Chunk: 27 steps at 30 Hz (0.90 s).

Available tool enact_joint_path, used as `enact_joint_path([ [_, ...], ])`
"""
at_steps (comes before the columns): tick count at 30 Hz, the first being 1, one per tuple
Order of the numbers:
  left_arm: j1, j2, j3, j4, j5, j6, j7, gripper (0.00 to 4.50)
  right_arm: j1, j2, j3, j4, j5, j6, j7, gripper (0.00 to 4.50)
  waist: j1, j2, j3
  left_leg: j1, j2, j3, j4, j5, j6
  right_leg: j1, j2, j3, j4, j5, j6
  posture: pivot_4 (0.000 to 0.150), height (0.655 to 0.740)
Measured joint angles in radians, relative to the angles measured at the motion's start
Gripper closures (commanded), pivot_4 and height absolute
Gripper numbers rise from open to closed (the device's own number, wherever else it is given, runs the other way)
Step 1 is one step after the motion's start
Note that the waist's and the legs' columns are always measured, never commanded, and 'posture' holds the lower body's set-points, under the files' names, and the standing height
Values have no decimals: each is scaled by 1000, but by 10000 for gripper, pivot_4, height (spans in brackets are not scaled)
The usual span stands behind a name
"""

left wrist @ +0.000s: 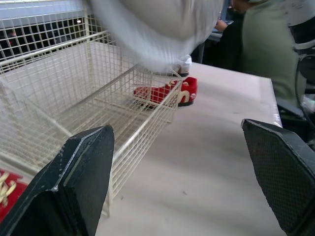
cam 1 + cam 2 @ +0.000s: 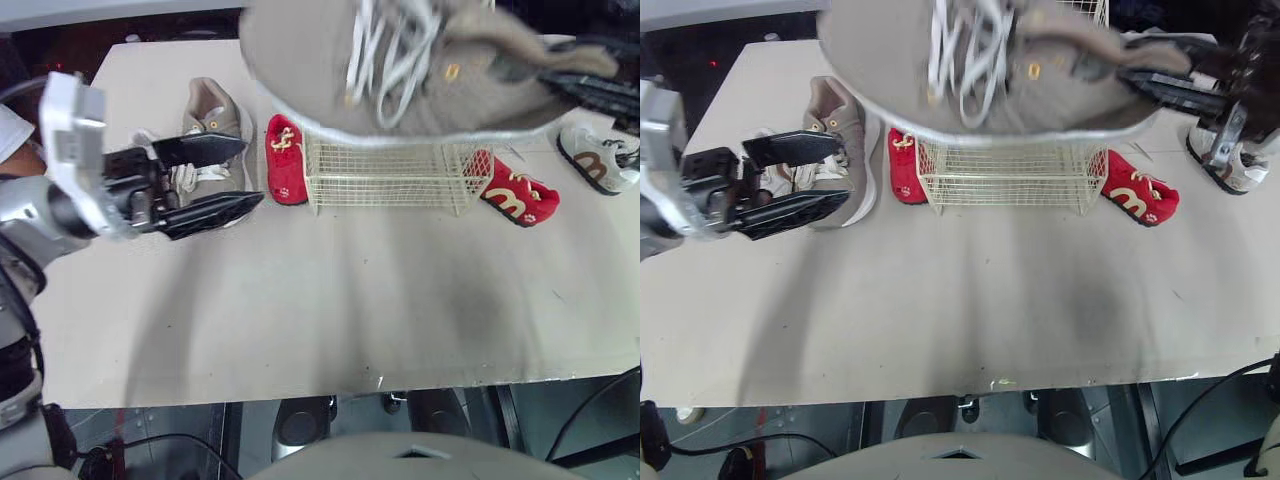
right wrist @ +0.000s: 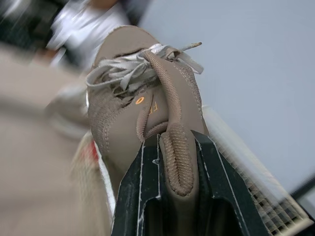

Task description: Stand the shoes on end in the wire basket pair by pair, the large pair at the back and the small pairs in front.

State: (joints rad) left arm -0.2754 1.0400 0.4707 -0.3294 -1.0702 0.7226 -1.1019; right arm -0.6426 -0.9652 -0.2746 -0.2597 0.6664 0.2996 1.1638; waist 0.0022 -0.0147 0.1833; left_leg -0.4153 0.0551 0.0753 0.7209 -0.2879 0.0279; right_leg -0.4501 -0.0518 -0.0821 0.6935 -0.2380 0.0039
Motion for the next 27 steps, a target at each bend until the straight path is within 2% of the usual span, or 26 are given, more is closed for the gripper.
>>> enact_joint_path([
  [4, -6, 51, 48, 30, -51, 35, -110, 0, -33, -24, 103, -5, -67, -107, 152, 44614, 3, 0, 0, 0, 1, 0, 0, 0, 0, 0, -1, 0, 0, 0, 0, 1500, 6860],
  [7, -36, 51, 29, 39, -48, 33, -134, 0, -94, -18, 190, -29, -106, -186, 248, 44614, 3, 0, 1, 1, 1, -1, 0, 0, 0, 0, -1, 0, 1, 0, 0, 1500, 6860],
  [17, -168, 8, -297, -34, 76, 40, -108, 0, -280, 113, 366, 15, -206, -334, 352, 44614, 11, -1, 1, 0, 0, 0, 1, 0, -1, 0, 1, -1, 1, 2, -4, 1500, 6860],
  [23, -263, -8, -431, -12, 203, 23, -130, 0, -297, 147, 420, 56, -245, -333, 357, 44614, 11, -1, 1, -1, 0, 0, 1, 0, -1, 0, 1, -1, 1, 2, -4, 1500, 6860],
  [25, -277, -15, -463, -2, 244, 12, -141, 5388, -302, 149, 426, 64, -253, -307, 356, 45000, 10, -1, 1, 0, 0, 0, 1, 0, -1, 0, 1, -2, 1, 2, -4, 1500, 6860],
  [27, -290, -28, -483, 10, 271, 8, -145, 12654, -303, 150, 428, 64, -261, -289, 355, 45000, 11, -1, 1, -1, 0, 0, 1, 0, -1, 0, 1, -2, 1, 2, -4, 1500, 6860],
])
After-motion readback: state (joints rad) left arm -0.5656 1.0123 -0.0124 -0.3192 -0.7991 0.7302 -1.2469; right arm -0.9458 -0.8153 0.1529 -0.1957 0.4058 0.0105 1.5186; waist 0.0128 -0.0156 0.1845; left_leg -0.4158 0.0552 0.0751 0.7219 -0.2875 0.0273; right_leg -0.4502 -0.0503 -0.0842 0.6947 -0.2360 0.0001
